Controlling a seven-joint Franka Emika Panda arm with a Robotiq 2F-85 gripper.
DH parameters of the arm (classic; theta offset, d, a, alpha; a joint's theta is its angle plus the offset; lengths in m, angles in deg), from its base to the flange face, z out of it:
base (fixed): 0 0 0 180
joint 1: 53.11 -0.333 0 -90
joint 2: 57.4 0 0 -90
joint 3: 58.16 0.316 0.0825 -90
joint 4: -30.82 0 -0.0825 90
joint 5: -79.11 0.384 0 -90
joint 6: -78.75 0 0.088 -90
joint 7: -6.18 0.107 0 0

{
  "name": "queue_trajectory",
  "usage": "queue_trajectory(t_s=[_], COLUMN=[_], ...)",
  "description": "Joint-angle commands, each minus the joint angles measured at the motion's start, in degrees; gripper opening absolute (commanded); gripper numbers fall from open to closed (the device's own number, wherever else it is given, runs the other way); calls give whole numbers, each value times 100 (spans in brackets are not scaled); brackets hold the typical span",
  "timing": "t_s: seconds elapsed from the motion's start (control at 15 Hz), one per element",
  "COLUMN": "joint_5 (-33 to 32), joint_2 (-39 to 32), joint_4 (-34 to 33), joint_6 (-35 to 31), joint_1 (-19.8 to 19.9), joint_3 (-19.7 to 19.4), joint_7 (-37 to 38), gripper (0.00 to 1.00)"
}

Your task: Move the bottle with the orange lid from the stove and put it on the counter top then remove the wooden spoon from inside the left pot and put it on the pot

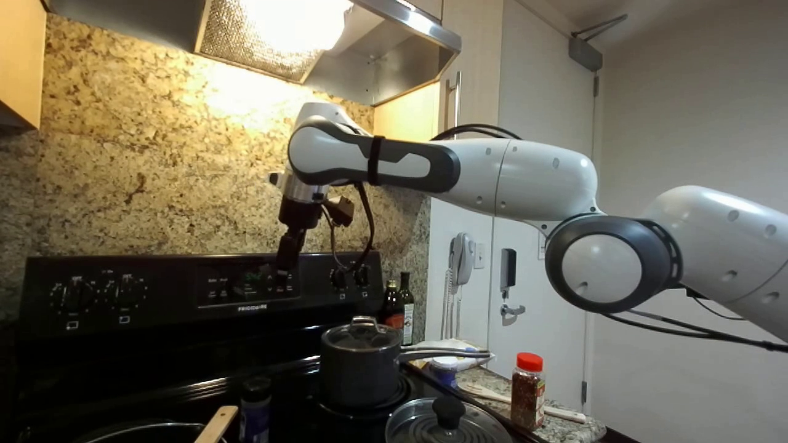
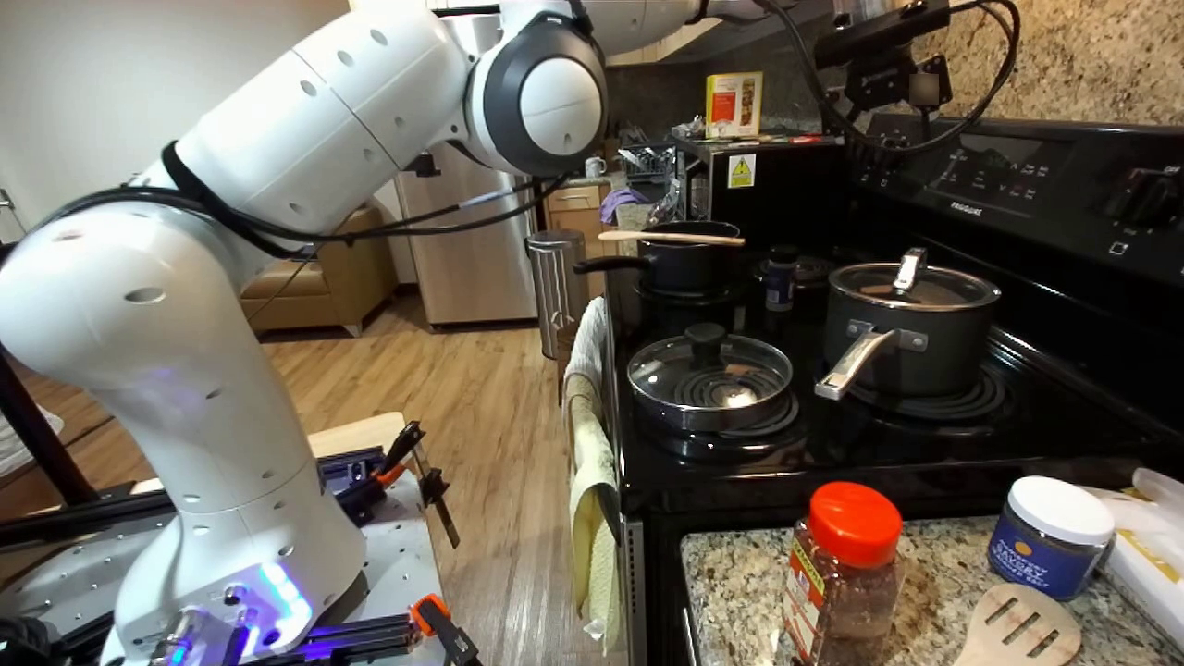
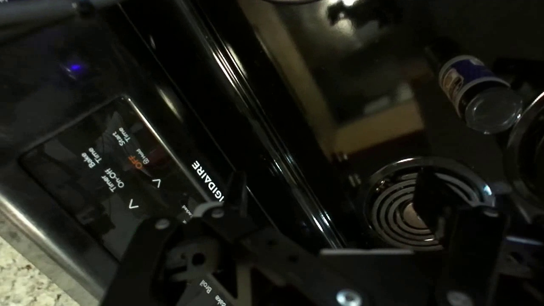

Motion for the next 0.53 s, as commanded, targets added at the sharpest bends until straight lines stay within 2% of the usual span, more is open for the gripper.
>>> queue_trajectory(t_s=[0.0,0.33,0.47], joint_5=[231,337,380], joint_2=[-155,-297,-326], joint_4=[-176,-173,-168], joint_6=[97,170,-35], joint_1=[60,50,22], joint_3=[75,83,83], joint_7=[1033,2530,2908], gripper=[100,100,100])
